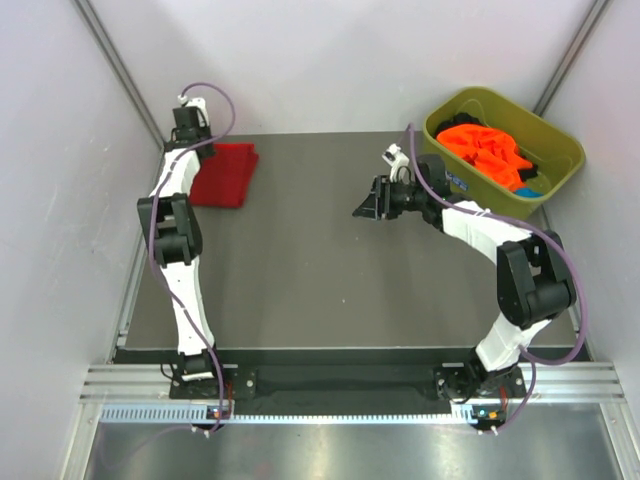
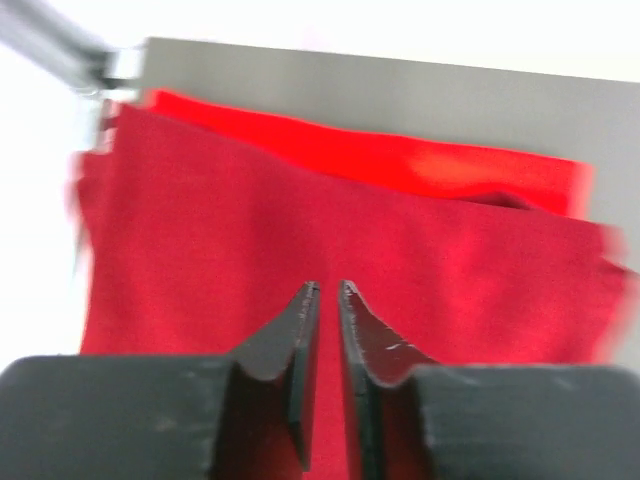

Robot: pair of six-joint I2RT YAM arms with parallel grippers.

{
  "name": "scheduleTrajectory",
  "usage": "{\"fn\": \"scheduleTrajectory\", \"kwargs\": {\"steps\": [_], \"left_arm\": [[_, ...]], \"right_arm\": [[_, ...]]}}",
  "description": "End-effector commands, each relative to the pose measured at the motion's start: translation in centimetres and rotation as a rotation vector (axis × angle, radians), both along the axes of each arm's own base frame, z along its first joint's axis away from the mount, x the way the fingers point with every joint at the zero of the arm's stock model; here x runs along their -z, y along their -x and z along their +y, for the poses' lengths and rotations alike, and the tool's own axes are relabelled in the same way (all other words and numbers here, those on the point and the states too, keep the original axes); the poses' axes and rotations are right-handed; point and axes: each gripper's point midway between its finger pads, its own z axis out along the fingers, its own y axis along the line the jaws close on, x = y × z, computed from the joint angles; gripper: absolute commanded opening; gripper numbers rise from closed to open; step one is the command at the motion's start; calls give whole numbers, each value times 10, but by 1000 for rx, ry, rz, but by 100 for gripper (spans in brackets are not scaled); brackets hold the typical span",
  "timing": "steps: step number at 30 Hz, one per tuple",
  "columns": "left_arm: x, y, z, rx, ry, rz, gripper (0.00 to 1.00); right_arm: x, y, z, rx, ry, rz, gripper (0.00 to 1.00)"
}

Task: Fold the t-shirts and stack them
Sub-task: Neatly place the folded tshirt to the corner

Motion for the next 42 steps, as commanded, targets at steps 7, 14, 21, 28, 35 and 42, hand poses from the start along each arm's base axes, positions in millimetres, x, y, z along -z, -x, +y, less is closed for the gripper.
{"fn": "scheduleTrajectory", "kwargs": {"steps": [7, 14, 21, 28, 35, 42], "left_arm": [[7, -20, 70, -172, -53, -76, 11], [20, -29, 90, -224, 53, -128, 14], [-21, -18, 72, -171, 225, -155, 22], [-77, 51, 14, -83, 422, -133, 35], [-107, 132, -77, 82, 465, -86, 41], [-151, 225, -191, 374, 420, -85, 45]], "right_arm": [[-16, -17, 8, -9, -4, -79, 50], [-8, -23, 11, 4, -20, -63, 50], [-12, -22, 4, 45, 13, -66, 50], [-23, 9, -17, 94, 61, -45, 55], [-51, 51, -35, 105, 63, -80, 100], [-88, 71, -65, 249, 94, -152, 100]]}}
